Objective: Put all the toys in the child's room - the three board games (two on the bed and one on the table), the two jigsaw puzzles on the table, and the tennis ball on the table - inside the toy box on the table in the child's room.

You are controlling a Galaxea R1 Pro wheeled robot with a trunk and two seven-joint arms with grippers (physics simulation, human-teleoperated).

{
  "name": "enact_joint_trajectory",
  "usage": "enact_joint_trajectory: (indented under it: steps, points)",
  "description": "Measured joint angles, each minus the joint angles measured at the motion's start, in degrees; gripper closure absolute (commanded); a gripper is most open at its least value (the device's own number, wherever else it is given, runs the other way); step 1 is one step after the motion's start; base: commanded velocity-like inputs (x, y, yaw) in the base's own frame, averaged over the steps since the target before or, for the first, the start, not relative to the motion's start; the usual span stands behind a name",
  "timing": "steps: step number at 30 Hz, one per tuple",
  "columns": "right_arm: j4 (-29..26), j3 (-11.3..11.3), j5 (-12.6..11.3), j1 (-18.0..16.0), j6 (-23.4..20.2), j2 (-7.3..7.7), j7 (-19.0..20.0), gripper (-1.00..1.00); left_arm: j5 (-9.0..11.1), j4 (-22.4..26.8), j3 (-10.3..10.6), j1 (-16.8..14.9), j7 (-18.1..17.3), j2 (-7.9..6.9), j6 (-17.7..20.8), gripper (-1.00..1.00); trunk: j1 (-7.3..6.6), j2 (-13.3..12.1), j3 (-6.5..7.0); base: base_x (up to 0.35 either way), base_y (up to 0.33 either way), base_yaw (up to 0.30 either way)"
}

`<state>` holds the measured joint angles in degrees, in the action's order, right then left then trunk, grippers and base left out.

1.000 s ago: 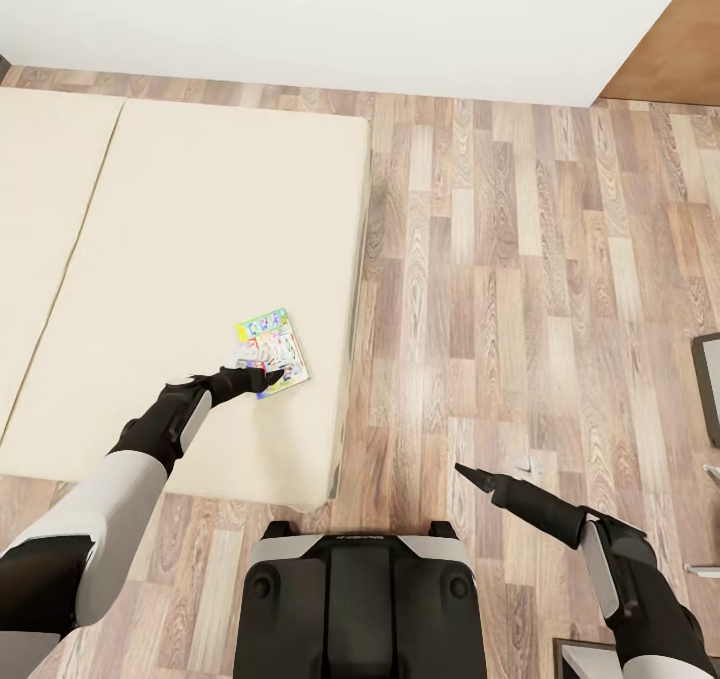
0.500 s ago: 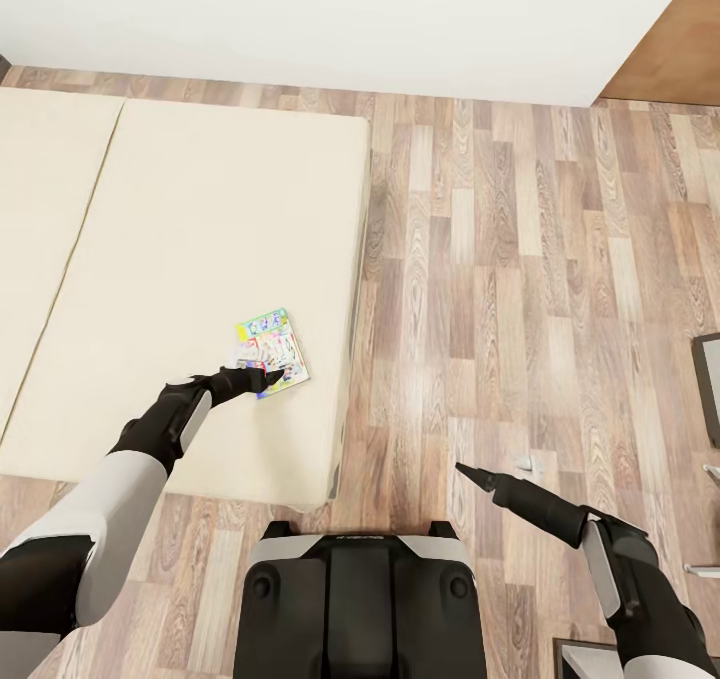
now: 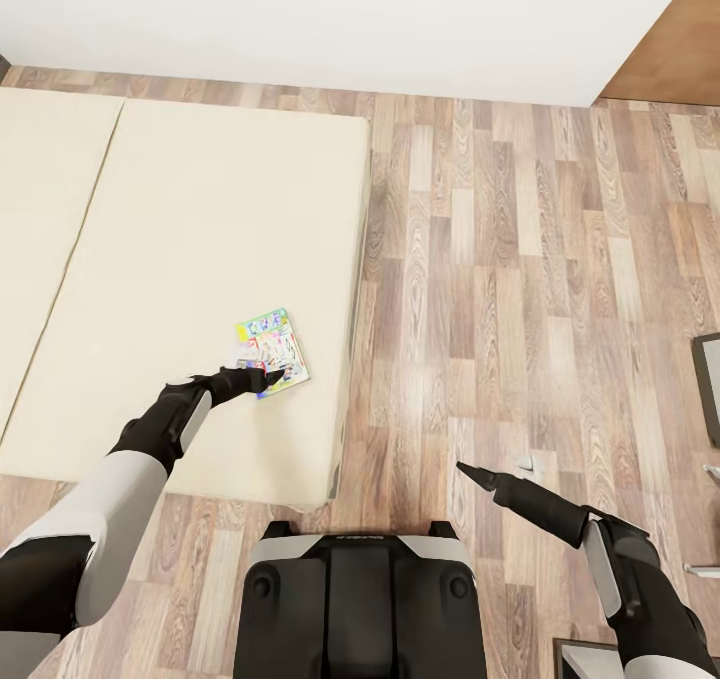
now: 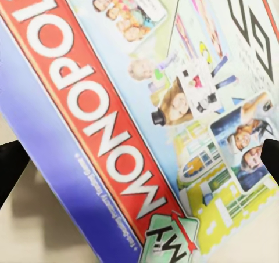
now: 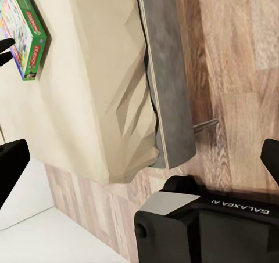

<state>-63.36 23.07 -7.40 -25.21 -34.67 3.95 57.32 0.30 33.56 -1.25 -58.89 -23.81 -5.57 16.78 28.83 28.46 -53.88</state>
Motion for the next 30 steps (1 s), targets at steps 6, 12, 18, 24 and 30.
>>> enact_joint_trajectory:
  steps: [6, 12, 18, 24, 30]
  points:
    - [0.0, 0.0, 0.0, 0.0, 0.0, 0.00, 0.0, -1.00, 0.0, -0.1, 0.0, 0.0, -2.3, 0.00, 0.0, -1.00, 0.00, 0.0, 0.00, 0.000, 0.000, 0.000]
    - [0.0, 0.0, 0.0, 0.0, 0.0, 0.00, 0.0, -1.00, 0.0, -0.2, 0.0, 0.0, -3.5, 0.02, 0.1, -1.00, 0.00, 0.0, 0.00, 0.000, 0.000, 0.000]
    - [0.0, 0.0, 0.0, 0.0, 0.0, 0.00, 0.0, -1.00, 0.0, -0.2, 0.0, 0.0, -3.6, 0.23, 0.1, -1.00, 0.00, 0.0, 0.00, 0.000, 0.000, 0.000]
    - [0.0, 0.0, 0.0, 0.0, 0.0, 0.00, 0.0, -1.00, 0.0, -0.2, 0.0, 0.0, -3.7, 0.40, 0.1, -1.00, 0.00, 0.0, 0.00, 0.000, 0.000, 0.000]
    - [0.0, 0.0, 0.0, 0.0, 0.0, 0.00, 0.0, -1.00, 0.0, -0.1, -0.1, 0.0, -3.7, 1.22, 0.8, -1.00, 0.00, 0.0, 0.00, 0.000, 0.000, 0.000]
